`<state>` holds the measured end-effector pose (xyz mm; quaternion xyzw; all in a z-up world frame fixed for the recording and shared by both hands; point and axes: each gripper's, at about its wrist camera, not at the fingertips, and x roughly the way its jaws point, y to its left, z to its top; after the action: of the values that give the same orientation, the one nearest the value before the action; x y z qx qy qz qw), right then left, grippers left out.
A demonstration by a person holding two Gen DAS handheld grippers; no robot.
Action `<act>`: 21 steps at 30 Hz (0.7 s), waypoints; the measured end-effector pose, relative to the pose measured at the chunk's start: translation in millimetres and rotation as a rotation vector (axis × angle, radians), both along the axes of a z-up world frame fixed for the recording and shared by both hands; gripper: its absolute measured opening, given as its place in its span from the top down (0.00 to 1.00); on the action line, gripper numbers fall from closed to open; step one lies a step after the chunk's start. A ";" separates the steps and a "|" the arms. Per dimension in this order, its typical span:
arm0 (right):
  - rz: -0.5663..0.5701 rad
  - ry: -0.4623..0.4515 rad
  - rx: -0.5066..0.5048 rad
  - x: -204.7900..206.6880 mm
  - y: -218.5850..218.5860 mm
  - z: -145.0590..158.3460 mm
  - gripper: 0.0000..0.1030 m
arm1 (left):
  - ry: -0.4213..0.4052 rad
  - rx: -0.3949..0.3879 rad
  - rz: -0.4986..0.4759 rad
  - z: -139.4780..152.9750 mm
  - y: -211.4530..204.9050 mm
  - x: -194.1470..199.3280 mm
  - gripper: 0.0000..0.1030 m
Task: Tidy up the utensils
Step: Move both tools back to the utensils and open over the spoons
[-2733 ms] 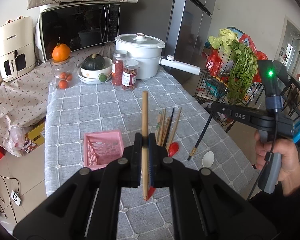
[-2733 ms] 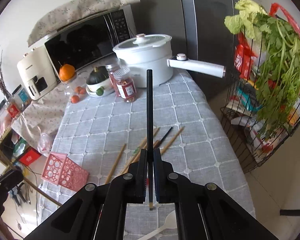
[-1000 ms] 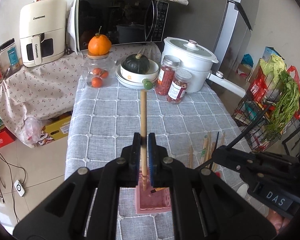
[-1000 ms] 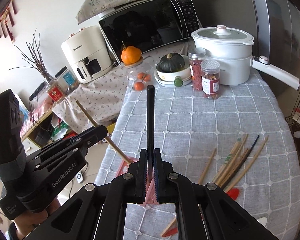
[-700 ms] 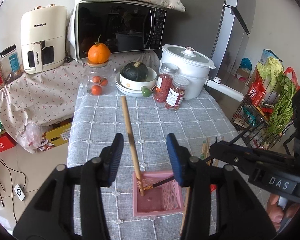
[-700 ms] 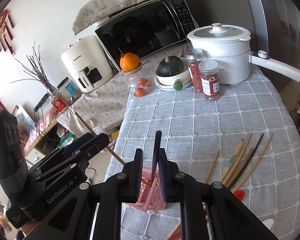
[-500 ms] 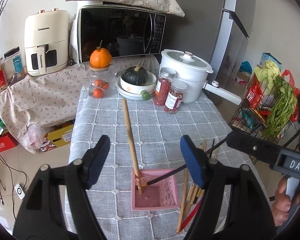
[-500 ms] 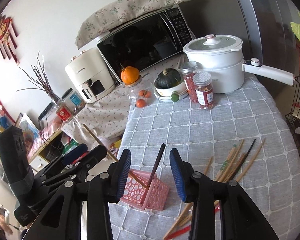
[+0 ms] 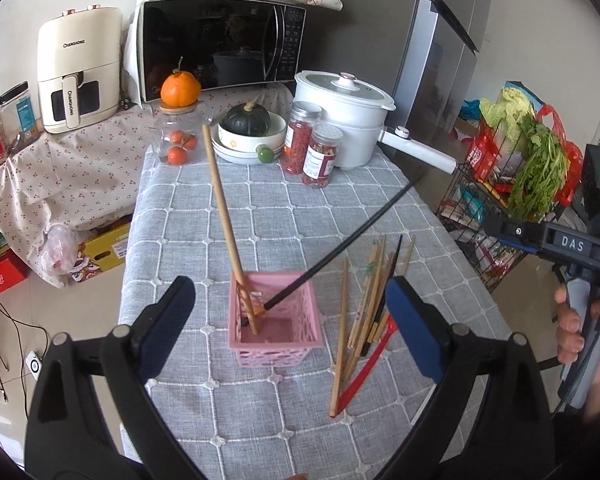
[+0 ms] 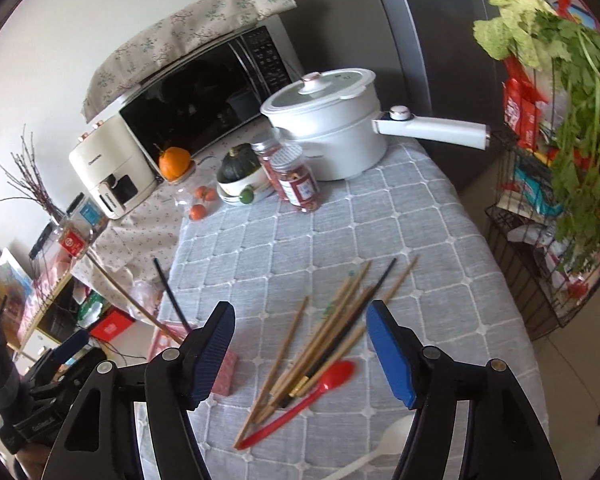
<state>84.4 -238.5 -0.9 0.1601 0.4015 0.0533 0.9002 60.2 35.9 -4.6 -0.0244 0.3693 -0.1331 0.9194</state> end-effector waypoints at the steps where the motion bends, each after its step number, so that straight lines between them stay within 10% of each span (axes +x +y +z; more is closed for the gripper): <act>1: -0.013 0.021 -0.003 -0.5 -7.0 -4.9 0.31 | 0.006 0.007 -0.013 -1.6 -3.9 -1.9 0.07; 14: -0.093 0.366 -0.022 -5.8 -63.6 -87.1 0.24 | 0.171 0.120 -0.288 -41.6 -104.2 -10.2 0.07; 21: -0.117 0.570 0.071 -5.2 -84.8 -147.3 0.24 | 0.372 0.075 -0.316 -89.7 -142.3 23.2 0.45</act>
<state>79.2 -323.2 -148.2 0.2231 0.6262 -0.0316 0.7464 83.4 -106.4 -94.3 0.0437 0.5361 -0.2545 0.8037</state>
